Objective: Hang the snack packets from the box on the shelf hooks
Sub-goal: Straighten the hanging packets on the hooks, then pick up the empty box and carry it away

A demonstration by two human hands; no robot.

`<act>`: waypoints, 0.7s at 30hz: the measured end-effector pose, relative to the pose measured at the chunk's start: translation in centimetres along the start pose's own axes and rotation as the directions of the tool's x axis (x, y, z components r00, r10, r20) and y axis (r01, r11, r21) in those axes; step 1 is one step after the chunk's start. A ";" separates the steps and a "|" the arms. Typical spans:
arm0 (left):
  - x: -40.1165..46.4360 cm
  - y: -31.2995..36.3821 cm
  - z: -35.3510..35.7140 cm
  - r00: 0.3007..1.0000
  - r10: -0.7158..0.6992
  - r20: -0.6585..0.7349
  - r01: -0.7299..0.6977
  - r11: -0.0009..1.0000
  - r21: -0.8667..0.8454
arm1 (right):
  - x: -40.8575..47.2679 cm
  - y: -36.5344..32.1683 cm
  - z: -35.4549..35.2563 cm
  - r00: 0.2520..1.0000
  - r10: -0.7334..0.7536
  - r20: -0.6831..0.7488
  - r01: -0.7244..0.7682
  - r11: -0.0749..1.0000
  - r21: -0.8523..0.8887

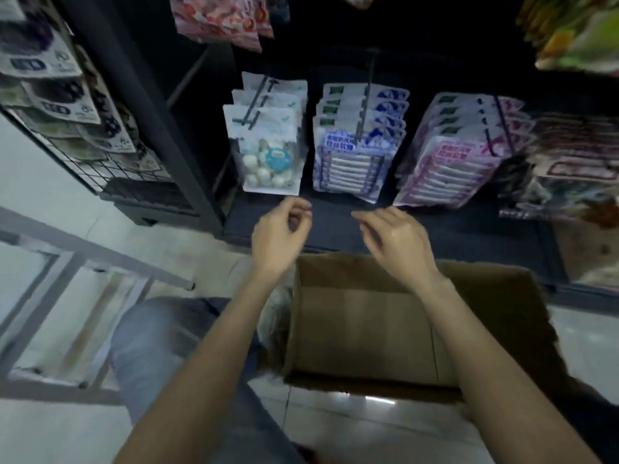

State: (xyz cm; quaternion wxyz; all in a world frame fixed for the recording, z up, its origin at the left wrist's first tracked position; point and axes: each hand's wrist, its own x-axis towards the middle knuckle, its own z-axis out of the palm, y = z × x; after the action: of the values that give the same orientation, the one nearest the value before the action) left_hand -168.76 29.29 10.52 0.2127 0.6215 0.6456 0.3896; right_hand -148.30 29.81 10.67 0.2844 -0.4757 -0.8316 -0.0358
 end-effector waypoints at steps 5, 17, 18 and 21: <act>-6.1 -4.8 5.7 0.931 -0.233 0.280 0.170 0.958 0.231 | -11.1 0.4 -0.5 0.812 0.473 0.341 -0.521 0.851 0.061; -9.1 -7.9 10.5 0.754 -0.475 0.455 0.263 0.852 0.452 | -23.6 -1.1 -0.2 0.236 0.883 0.406 -0.948 0.301 -0.105; -9.7 -6.9 11.2 0.744 -0.451 0.493 0.264 0.876 0.404 | -24.4 -1.1 -0.5 0.190 0.907 0.376 -0.966 0.241 -0.092; -11.5 -3.8 14.1 0.725 -0.387 0.569 0.287 0.922 0.261 | -26.9 -1.0 -1.7 0.067 0.958 0.279 -0.997 0.076 -0.019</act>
State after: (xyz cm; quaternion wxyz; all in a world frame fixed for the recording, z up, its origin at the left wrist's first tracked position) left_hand -158.90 21.80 -3.33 0.4280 0.6000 0.6722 0.0712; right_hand -137.97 7.98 -1.33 0.1812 -0.8840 -0.3169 0.2919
